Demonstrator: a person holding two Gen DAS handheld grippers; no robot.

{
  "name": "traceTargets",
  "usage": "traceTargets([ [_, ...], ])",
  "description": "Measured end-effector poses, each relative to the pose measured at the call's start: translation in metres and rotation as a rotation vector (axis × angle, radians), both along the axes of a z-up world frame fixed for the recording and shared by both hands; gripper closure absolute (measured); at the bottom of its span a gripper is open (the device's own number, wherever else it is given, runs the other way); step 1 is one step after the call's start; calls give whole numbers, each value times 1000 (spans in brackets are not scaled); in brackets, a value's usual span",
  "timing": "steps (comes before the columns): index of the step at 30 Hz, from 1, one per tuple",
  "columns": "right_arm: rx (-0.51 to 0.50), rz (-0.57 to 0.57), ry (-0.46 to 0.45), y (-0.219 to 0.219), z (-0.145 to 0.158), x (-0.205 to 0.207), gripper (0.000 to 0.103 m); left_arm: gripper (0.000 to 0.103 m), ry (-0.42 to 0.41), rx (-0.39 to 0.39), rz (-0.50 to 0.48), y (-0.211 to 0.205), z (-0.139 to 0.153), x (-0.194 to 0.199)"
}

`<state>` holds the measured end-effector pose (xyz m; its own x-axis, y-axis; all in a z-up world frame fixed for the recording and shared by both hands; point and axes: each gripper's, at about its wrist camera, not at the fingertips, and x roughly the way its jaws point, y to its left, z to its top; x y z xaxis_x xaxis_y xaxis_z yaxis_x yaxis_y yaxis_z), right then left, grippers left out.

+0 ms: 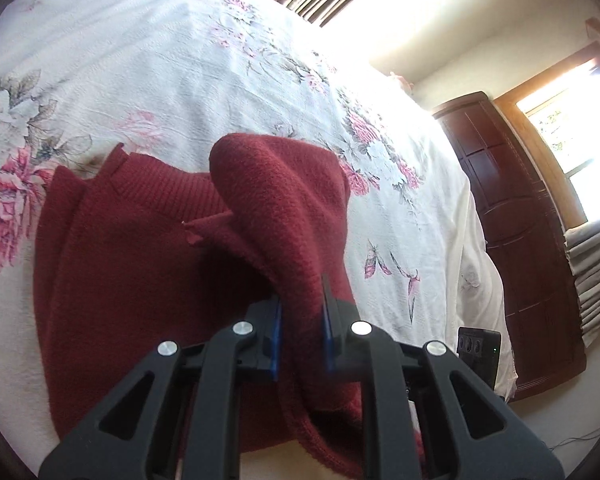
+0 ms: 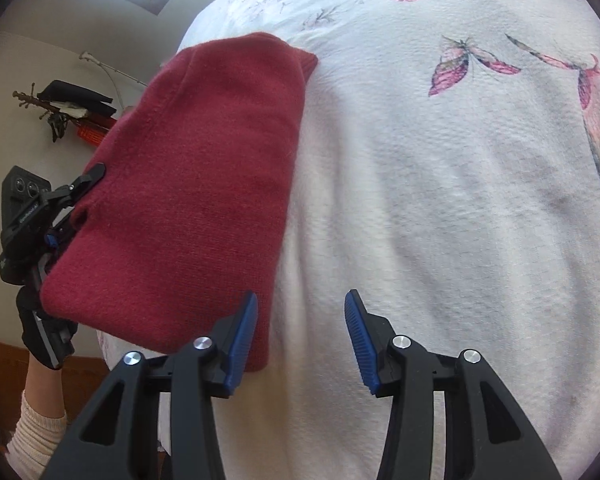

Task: Fold small clothes

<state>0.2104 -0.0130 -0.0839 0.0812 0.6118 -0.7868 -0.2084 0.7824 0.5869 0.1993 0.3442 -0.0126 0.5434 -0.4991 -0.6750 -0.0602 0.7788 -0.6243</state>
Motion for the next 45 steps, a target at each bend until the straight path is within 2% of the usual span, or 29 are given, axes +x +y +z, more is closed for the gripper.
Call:
traceTargets([
  [8, 24, 72, 5, 39, -4, -6, 56, 89, 33, 66, 70, 70, -8, -9],
  [12, 26, 120, 0, 56, -1, -9, 55, 89, 62, 69, 117, 104, -25, -12],
  [15, 35, 149, -6, 67, 2, -14, 52, 89, 113, 82, 143, 117, -47, -14],
  [18, 46, 165, -1, 79, 1, -16, 52, 89, 169, 85, 137, 118, -74, -15],
  [20, 45, 175, 5, 87, 0, -17, 52, 87, 163, 78, 143, 118, -78, -19],
  [23, 17, 197, -11, 102, 3, -20, 52, 83, 149, 74, 136, 118, -68, -27],
  [27, 33, 197, -9, 97, 5, -24, 50, 82, 119, 63, 87, 114, -45, -57],
  [29, 48, 189, 1, 99, 6, -22, 47, 79, 116, 27, 60, 108, -38, -77],
  [34, 66, 178, 48, 108, -4, -20, 47, 71, 170, 22, 11, 90, -46, -111],
  [37, 39, 178, 96, 112, -18, -20, 46, 72, 203, -32, 16, 89, -60, -114],
  [38, 40, 176, 105, 116, -19, -19, 46, 83, 203, -40, 14, 88, -62, -114],
  [39, 48, 178, 107, 118, -19, -19, 57, 94, 209, -39, 9, 86, -64, -114],
  [40, 53, 183, 96, 119, -16, -19, 69, 95, 205, -33, 10, 85, -63, -115],
  [43, 50, 186, 53, 115, -5, -22, 78, 96, 170, 62, 27, 85, -56, -118],
  [45, 42, 185, 42, 110, -3, -25, 79, 96, 171, 79, 43, 91, -59, -121],
])
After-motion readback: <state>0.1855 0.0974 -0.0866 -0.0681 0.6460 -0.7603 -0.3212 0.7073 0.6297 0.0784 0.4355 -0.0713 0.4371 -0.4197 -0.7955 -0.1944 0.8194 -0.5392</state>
